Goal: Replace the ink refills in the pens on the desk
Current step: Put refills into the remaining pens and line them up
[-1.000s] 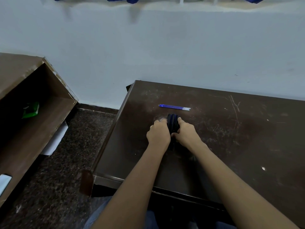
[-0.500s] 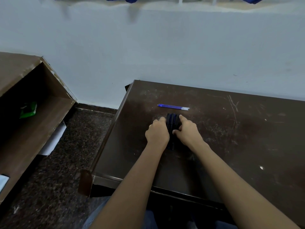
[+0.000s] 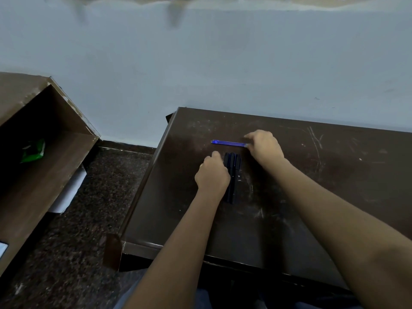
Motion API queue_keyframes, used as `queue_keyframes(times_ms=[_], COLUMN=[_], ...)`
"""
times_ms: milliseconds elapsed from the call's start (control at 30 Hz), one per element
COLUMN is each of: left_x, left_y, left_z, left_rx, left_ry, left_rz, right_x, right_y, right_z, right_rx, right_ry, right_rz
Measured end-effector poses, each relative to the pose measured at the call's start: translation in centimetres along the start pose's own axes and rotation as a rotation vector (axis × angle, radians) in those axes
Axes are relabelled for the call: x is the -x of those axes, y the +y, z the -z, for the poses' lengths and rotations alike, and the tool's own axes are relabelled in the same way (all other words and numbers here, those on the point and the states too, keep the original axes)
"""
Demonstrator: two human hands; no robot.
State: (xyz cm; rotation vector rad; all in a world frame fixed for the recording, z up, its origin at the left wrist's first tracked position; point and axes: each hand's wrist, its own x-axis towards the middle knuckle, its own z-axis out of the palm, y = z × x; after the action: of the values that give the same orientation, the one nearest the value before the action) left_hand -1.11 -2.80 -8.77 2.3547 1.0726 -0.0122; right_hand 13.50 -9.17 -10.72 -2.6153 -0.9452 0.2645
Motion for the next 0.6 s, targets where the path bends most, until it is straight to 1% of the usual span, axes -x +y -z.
queue_keyframes(times_ms=[100,167,233,367,467,600], left_x=[0.0,0.1,0.3,0.9,1.2,1.3], left_y=[0.4,0.8,1.3,2.3,3.0,3.9], left_z=[0.1,0.1,0.1,0.5,-0.3,-2.1], left_rx=[0.029,0.049,0.067,0.112,0.162,0.171], left_ry=[0.033,0.049,0.055,0.041,-0.004,-0.131], left_rz=[-0.02,-0.044,-0.071,-0.099,-0.105,-0.111], right_x=[-1.3,-1.6,-1.6,-0.4,1.6,5.2], right_y=[-0.6,-0.7,-0.8,-0.3,1.0,3.0], right_z=[0.0,-0.2,-0.3,-0.1,-0.1,-0.1], right_rx=[0.054,0.072,0.082,0.118,0.116,0.091], right_ry=[-0.064,-0.111,-0.12,-0.078,-0.046,0.024], right_rz=[0.039,0.036,0.023,-0.028,-0.124,-0.258])
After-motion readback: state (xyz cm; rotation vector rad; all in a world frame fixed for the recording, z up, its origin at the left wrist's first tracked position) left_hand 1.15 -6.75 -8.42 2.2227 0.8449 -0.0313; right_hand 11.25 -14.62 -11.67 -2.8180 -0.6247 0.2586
